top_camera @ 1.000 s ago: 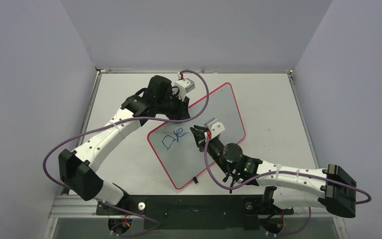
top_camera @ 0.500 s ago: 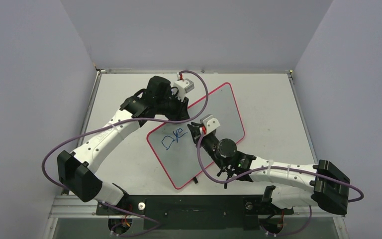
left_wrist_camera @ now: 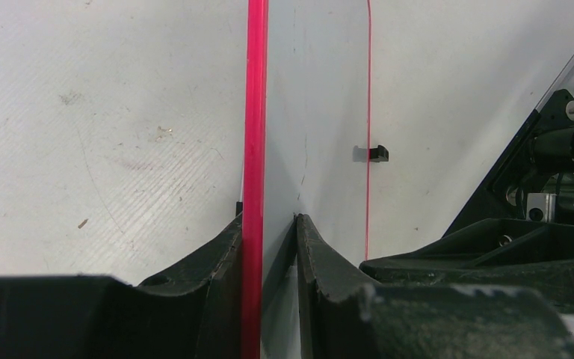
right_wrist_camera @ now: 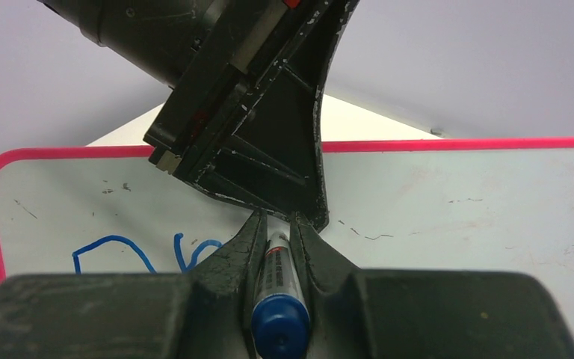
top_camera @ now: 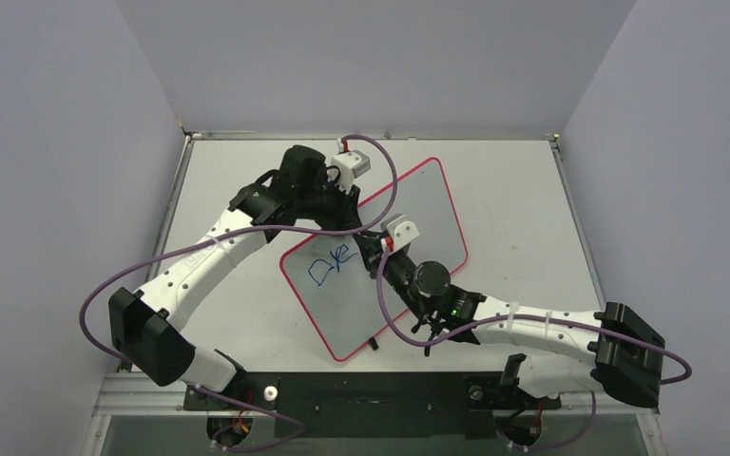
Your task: Write a sentence on the whiteboard
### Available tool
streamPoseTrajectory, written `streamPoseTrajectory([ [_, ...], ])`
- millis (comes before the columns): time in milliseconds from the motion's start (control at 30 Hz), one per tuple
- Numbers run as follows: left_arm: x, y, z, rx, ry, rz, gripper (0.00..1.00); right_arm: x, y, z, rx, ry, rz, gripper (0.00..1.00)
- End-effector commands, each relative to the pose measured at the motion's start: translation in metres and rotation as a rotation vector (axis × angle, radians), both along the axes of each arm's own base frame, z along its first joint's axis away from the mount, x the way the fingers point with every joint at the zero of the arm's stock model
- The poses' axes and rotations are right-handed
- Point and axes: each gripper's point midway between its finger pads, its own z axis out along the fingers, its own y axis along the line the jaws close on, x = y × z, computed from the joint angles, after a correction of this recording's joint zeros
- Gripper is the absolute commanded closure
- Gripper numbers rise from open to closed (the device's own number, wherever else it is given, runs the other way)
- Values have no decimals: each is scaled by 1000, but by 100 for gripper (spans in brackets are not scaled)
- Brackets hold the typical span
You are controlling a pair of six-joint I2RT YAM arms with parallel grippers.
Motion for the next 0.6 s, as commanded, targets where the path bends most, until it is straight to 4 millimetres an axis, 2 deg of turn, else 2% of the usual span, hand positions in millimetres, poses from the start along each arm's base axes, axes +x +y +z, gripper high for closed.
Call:
streamPoseTrajectory([
  [0, 18, 10, 26, 8, -158, 33, 100, -4, 10, 17, 74, -5, 53, 100],
  [567, 18, 11, 27, 13, -161, 38, 100, -14, -4, -26, 49, 85, 55, 100],
])
